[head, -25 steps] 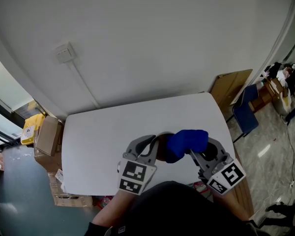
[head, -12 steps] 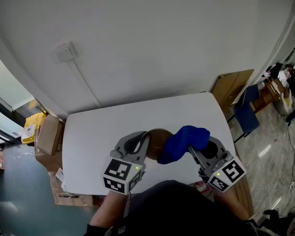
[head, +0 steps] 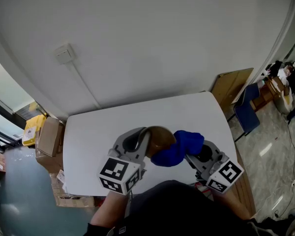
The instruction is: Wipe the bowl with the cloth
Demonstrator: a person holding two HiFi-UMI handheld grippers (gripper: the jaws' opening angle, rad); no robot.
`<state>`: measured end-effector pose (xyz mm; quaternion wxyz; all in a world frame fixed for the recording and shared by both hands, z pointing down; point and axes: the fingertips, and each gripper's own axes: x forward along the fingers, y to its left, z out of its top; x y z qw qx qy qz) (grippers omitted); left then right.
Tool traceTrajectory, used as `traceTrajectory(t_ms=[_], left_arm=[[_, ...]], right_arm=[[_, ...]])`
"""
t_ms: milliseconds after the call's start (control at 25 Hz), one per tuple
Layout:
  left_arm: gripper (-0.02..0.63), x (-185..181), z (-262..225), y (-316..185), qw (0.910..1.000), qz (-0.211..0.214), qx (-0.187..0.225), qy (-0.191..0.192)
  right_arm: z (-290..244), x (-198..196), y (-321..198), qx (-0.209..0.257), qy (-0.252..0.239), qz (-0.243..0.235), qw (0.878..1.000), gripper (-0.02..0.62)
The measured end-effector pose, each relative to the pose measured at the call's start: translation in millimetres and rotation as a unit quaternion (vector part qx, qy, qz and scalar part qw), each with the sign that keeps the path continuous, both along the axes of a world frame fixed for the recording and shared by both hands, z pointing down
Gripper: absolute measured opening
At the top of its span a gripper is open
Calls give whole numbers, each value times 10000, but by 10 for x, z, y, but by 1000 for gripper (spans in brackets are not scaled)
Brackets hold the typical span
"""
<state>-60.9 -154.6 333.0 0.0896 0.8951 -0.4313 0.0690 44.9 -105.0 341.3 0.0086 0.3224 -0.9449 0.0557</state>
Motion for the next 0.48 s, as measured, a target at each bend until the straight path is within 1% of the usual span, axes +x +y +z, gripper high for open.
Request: traceTrajectory(t_ms=[320,480], left_arm=[[34,-26,-117,-62,9997,-112,93,170],[34,-32,-124,-103,9995,-110,61,273]], right_arm=[[33,-113,108,-48,42,-317,9995,80],[70,-187,157,-85,92,-461,9989,78]])
